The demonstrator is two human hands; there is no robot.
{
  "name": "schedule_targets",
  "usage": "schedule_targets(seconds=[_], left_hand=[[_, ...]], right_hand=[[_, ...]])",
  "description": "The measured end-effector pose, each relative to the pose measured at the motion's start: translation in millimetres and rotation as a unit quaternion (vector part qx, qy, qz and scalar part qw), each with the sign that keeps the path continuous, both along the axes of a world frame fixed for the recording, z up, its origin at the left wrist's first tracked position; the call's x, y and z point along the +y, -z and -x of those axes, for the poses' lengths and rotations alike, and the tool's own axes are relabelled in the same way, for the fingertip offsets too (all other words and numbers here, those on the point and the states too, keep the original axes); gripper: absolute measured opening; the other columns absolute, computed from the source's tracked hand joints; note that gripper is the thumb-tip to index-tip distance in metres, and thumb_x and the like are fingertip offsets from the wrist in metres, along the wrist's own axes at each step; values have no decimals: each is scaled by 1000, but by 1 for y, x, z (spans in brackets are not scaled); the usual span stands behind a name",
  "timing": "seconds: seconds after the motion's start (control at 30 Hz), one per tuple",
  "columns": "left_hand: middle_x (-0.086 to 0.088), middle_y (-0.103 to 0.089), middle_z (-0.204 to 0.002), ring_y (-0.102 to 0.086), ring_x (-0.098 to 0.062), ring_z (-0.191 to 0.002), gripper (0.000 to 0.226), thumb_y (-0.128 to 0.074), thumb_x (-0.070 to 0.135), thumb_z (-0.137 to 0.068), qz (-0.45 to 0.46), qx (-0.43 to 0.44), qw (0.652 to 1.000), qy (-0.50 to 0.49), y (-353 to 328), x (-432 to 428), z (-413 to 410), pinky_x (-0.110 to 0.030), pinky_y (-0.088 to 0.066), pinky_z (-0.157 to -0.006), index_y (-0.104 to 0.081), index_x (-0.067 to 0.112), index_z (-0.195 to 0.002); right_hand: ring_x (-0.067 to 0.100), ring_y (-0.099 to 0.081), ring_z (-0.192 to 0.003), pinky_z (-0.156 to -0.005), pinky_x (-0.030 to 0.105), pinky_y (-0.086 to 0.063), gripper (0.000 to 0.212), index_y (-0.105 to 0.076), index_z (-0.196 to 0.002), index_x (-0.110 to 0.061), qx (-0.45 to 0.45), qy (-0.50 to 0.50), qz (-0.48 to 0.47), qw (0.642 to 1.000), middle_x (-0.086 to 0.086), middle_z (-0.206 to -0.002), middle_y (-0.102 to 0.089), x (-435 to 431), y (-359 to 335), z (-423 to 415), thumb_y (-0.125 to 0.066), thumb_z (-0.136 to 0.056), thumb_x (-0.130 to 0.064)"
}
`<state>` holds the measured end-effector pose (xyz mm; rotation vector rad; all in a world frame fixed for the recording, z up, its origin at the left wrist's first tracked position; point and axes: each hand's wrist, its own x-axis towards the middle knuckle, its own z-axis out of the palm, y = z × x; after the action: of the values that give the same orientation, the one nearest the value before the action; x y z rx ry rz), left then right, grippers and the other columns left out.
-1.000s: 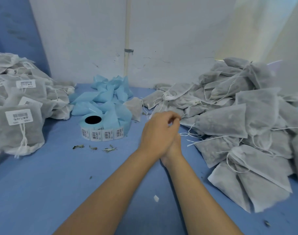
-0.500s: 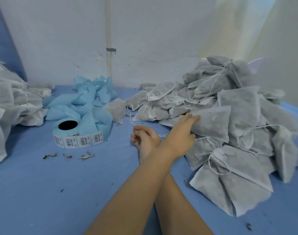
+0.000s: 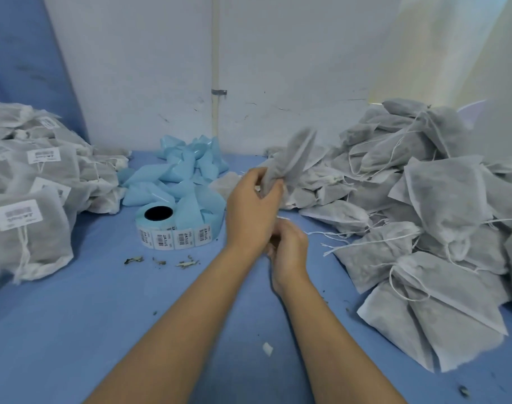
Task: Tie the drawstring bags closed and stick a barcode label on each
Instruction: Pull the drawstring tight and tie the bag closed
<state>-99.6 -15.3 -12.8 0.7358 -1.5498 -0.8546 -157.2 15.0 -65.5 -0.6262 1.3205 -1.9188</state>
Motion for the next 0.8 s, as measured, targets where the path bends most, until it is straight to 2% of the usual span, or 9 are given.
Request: schedule_targets(seconds=[0.13,0.23,0.33,0.4,0.47,0.53,0.6,0.7,0.8], left_hand=[[10,-57,-71,-46,-1,-60,12,-56,20,-93,-51,5,998,-20,14,-15,-37,-13,-36,-58,-58,21,-81],[2,-51,-68,-44,-10,-62,21,-52,21,-96,-92,13,996,0,25,-18,-52,-19,-36,-58,-55,15,-77],[4,-49,-66,-44,-6,-58,24,-50,23,-98,-112,17,993,32,32,-17,-59,-19,-37,-56,-54,16,-76],[7,-56,-67,-49,1,-56,21,-51,22,-98,-117,22,991,57,34,-15,-61,-15,-40,-57,-58,18,-78],[8,-63,-73,-56,1,-64,18,-52,23,-97,-122,14,990,73,34,-14,-61,-16,-45,-62,-62,21,-82],[10,-63,-71,-55,1,-63,21,-52,28,-96,-121,-8,991,64,34,-14,-62,-15,-44,-59,-63,22,-80],[12,-58,-60,-51,1,-53,27,-51,37,-95,-147,-27,987,51,33,-12,-62,-15,-39,-51,-62,21,-76],[2,-55,-57,-53,-10,-43,35,-51,46,-94,-263,-4,963,57,34,-4,-57,-18,-36,-39,-59,15,-78],[-8,-64,-79,-66,-14,-48,21,-53,25,-97,-407,136,893,132,32,8,-50,-18,-43,-37,-59,6,-95]], right_hand=[[12,-43,-38,-39,19,-27,33,-61,-41,-15,11,3,23,1000,4,-42,-52,4,-2,-12,-43,-68,-10],[14,-46,-39,-38,19,-33,39,-70,-60,-10,-43,9,36,998,7,-50,-60,4,-3,-9,-42,-87,-12],[14,-56,-46,-42,20,-44,19,-67,-87,-5,-67,13,29,997,5,-64,-69,2,-7,-8,-52,-93,-16],[13,-61,-58,-48,22,-47,17,-67,-92,-9,-33,-35,12,999,2,-72,-71,1,-8,-9,-56,-93,-22],[12,-63,-66,-54,22,-46,19,-68,-92,-13,12,-107,-22,994,3,-80,-71,2,-10,-8,-57,-93,-28],[16,-61,-74,-57,22,-45,16,-67,-96,-10,-9,-142,-19,990,8,-89,-69,4,-14,-6,-60,-91,-23],[17,-58,-76,-56,20,-45,13,-66,-98,-8,-43,-125,6,991,10,-92,-65,4,-17,-2,-62,-90,-17],[9,-51,-61,-54,18,-46,8,-66,-85,-11,-35,-45,10,998,2,-75,-59,1,-16,-1,-65,-89,-18],[11,-48,-55,-55,22,-43,21,-62,-80,-7,24,6,-42,999,5,-68,-55,1,-11,-4,-67,-89,-25]])
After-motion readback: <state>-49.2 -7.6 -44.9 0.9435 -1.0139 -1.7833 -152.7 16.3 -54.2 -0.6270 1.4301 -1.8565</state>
